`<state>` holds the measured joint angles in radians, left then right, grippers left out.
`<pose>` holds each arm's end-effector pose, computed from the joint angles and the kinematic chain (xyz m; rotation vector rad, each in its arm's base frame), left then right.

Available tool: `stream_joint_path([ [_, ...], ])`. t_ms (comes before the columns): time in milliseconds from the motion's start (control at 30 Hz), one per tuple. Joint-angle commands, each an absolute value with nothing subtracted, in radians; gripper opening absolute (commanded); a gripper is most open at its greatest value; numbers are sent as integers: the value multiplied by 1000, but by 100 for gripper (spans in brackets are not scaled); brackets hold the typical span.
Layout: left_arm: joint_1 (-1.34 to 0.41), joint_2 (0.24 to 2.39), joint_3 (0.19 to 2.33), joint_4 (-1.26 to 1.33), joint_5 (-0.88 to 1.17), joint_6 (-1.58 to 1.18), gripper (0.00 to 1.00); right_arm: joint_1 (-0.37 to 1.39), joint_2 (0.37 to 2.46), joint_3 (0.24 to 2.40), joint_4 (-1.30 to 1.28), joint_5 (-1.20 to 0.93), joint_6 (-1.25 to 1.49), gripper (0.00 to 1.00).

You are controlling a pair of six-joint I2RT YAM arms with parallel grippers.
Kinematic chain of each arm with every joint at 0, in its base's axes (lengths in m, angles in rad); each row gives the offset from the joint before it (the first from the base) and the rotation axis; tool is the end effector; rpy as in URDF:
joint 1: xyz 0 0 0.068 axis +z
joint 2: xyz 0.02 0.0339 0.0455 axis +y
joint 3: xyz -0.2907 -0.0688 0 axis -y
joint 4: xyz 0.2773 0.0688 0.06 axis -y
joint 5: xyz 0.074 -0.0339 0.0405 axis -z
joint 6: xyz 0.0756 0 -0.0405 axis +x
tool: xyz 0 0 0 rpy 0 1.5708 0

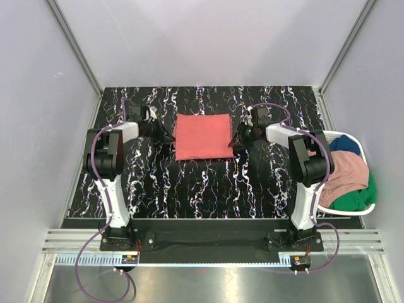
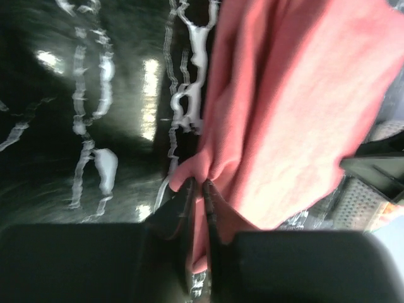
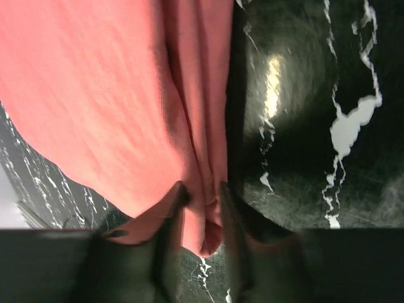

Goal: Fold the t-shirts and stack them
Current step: Fold the tshirt

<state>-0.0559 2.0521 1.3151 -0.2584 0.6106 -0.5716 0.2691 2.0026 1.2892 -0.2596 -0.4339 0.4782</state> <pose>0.4710 -0.0698 0.1152 -0.4287 2.5766 -1.0171 0.4455 0.1558 0.1236 0.0964 2.6234 0.8321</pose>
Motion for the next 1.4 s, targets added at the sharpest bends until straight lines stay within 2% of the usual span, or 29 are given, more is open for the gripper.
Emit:
stream_joint_path([
  [0,-66,2000,1241,-51,751,-670,0,267,1942,1215,-143,-462,518,32],
  [33,-66,1971,1218,-25,758,-727,0,267,1928,1192,-96,-462,544,25],
  [133,-67,1927,1120,88,770,-842,0,267,1919,1091,-11,-479,607,22],
  [300,-75,1858,1045,43,654,-829,0,267,1895,1020,90,-480,650,20],
  [400,-75,1876,1025,44,681,-834,0,267,1881,1005,104,-479,661,21],
  [433,-77,1882,1020,35,687,-838,2,267,1879,1002,110,-480,670,22],
  [500,-78,1887,1019,2,681,-825,12,267,1875,1002,110,-488,676,28],
  [533,-78,1884,1031,-21,675,-812,22,267,1865,1005,106,-491,681,31],
  [633,-74,1882,1096,-177,621,-738,35,267,1839,1028,51,-474,669,39],
  [733,-55,1888,1233,-334,568,-669,37,267,1815,1083,-73,-424,629,52],
  [833,-37,1887,1357,-441,516,-609,38,265,1796,1147,-164,-374,577,59],
  [933,-40,1897,1468,-488,526,-563,39,261,1825,1259,-253,-365,529,61],
  [1033,-57,1928,1500,-391,681,-580,37,256,1874,1360,-278,-434,500,51],
  [1067,-70,1939,1500,-365,711,-589,36,255,1890,1389,-281,-449,494,42],
  [1100,-78,1966,1500,-306,753,-598,33,253,1910,1414,-282,-468,488,40],
  [1367,-95,2152,1546,-117,796,-678,27,215,2137,1627,-239,-594,498,35],
])
